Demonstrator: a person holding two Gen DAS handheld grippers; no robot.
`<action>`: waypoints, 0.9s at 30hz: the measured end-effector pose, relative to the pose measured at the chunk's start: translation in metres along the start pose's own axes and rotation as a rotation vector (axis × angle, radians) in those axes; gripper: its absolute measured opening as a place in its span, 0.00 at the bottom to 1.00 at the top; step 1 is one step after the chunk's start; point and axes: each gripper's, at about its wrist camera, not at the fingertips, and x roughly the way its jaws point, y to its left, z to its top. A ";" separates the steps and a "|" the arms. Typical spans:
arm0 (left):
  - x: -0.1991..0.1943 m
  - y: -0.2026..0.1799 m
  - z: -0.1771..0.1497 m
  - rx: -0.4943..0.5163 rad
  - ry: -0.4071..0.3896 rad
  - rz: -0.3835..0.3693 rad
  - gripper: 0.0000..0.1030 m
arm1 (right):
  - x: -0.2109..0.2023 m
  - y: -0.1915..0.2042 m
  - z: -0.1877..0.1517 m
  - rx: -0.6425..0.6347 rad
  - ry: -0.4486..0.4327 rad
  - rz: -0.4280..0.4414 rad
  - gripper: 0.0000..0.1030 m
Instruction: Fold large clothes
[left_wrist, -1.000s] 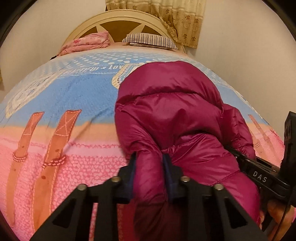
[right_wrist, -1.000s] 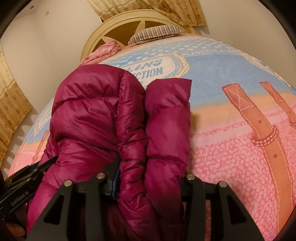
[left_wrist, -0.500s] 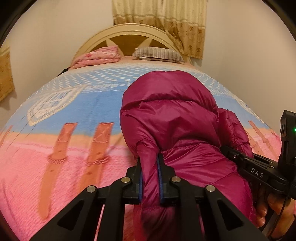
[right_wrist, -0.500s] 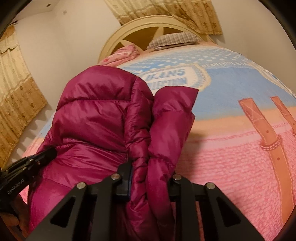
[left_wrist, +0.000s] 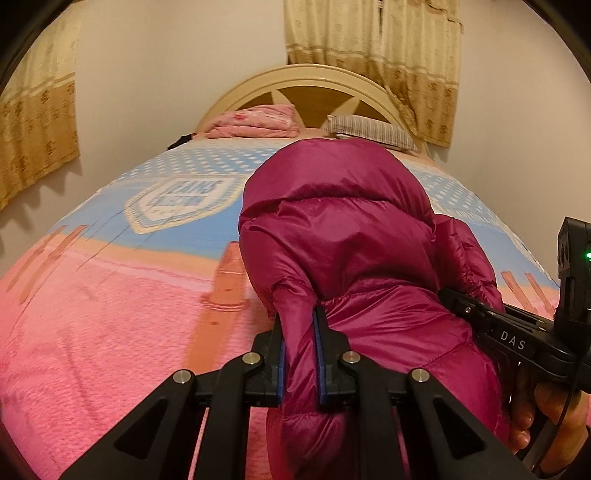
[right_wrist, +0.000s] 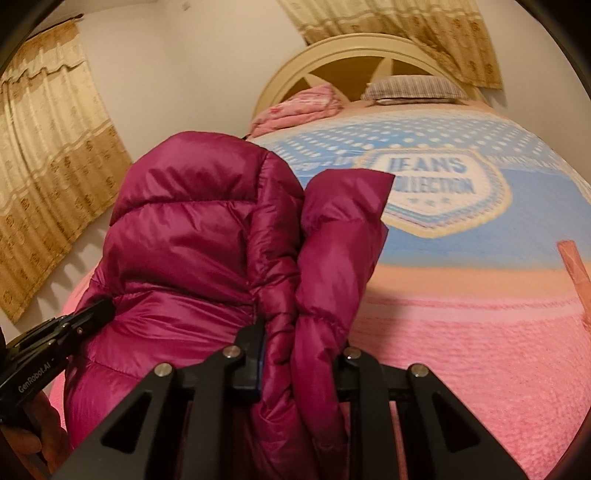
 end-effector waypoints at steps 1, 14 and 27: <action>0.000 0.005 0.000 -0.005 -0.001 0.004 0.12 | 0.002 0.004 0.001 -0.007 0.002 0.004 0.22; -0.011 0.061 -0.012 -0.074 0.002 0.062 0.12 | 0.033 0.053 0.003 -0.085 0.045 0.069 0.22; -0.011 0.086 -0.025 -0.114 0.023 0.081 0.12 | 0.051 0.079 -0.004 -0.129 0.092 0.081 0.22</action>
